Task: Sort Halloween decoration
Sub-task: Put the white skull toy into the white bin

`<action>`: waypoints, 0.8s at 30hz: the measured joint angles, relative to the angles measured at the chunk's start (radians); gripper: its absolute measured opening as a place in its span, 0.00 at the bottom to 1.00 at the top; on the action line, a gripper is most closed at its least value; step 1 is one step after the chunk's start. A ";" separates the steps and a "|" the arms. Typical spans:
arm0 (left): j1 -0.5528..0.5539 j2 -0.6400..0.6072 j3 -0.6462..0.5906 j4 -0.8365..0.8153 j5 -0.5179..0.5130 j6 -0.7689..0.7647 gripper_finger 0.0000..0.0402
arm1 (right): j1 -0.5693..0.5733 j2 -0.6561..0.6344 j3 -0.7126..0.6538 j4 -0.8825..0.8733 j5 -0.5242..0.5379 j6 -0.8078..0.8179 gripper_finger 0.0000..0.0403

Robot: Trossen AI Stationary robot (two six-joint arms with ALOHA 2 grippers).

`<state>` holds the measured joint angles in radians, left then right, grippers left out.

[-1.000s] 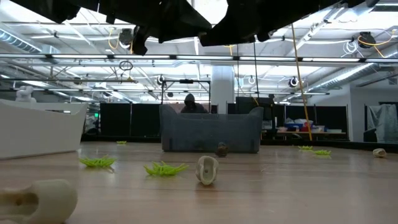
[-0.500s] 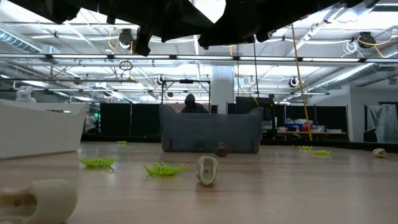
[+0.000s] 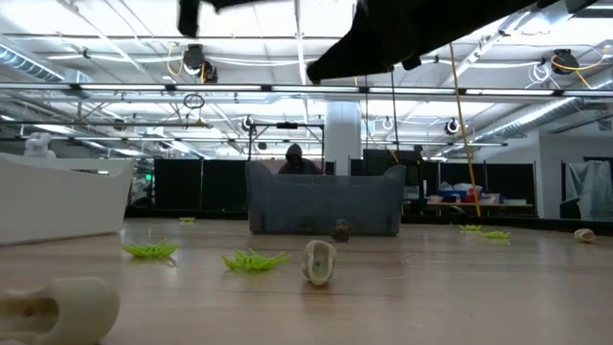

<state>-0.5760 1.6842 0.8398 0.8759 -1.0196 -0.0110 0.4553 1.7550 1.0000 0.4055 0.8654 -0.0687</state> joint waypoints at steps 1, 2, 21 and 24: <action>-0.013 -0.020 0.000 -0.025 -0.022 0.024 0.00 | 0.004 0.000 0.000 0.002 -0.014 0.000 0.02; -0.025 -0.041 0.000 -0.064 -0.041 0.044 0.00 | 0.005 0.000 0.000 0.000 -0.033 -0.004 0.02; -0.089 -0.139 0.000 -0.537 0.342 0.043 0.32 | -0.030 0.000 0.000 0.031 -0.552 0.187 0.00; -0.109 -0.139 0.000 -0.577 0.333 0.027 0.37 | -0.034 0.000 0.000 0.031 -0.552 0.196 0.00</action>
<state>-0.6847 1.5448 0.8402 0.2985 -0.6863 0.0157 0.4217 1.7550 0.9997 0.4370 0.3130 0.1268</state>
